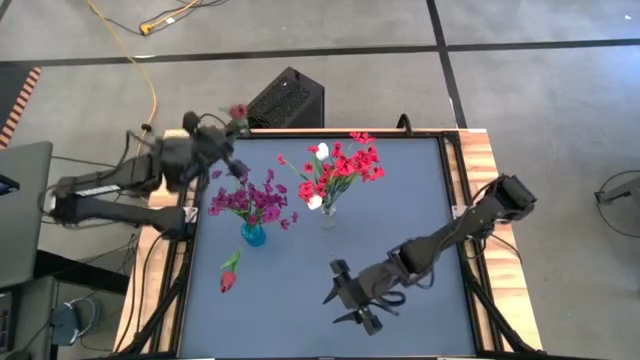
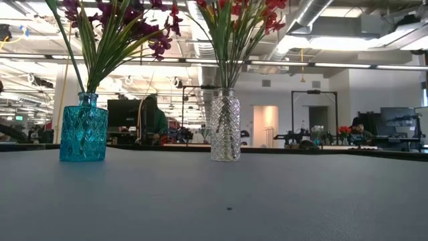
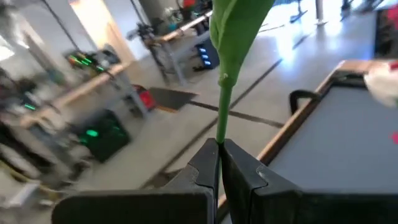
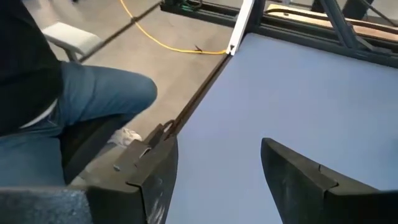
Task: Sort flowers into vase by color
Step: Put the red tulip into the blue vase
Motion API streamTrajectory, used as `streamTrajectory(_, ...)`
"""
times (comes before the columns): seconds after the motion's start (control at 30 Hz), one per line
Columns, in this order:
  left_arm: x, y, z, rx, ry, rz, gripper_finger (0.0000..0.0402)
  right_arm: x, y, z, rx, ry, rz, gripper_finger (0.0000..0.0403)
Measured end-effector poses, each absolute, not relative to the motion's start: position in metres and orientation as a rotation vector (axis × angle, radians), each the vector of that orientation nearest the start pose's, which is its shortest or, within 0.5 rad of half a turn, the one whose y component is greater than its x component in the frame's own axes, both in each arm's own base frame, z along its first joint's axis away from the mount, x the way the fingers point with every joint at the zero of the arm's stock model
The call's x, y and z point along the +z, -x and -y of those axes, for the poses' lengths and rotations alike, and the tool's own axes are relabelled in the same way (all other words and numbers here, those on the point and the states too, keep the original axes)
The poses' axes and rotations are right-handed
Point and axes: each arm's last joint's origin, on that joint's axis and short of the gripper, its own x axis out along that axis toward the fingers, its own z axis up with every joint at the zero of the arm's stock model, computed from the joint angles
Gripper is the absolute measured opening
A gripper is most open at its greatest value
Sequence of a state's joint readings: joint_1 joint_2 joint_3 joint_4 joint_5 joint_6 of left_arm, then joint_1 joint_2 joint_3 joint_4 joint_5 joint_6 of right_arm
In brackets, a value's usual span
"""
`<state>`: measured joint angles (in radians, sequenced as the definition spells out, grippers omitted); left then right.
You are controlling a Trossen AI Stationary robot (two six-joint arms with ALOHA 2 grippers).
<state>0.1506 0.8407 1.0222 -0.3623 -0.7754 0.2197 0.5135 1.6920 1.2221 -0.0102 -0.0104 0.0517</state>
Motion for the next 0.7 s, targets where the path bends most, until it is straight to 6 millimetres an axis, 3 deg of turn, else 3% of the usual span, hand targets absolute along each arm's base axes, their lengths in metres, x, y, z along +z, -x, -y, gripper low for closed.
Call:
streamTrajectory(0.17, 0.39, -0.142, -0.081, 0.86, -0.088, -0.244, 0.0, 0.26, -0.326, -0.197, 0.482, 0.104, -0.521, 0.0242)
streamTrajectory(0.37, 0.368, -0.137, -0.114, 0.762, 0.147, -0.377, 0.0, 0.26, -0.32, -0.207, 0.463, 0.15, -0.506, 0.022)
streamTrajectory(0.7, 0.338, -0.161, -0.119, 0.302, 0.4, -0.541, 0.0, 0.26, -0.309, -0.221, 0.429, 0.2, -0.499, 0.0182)
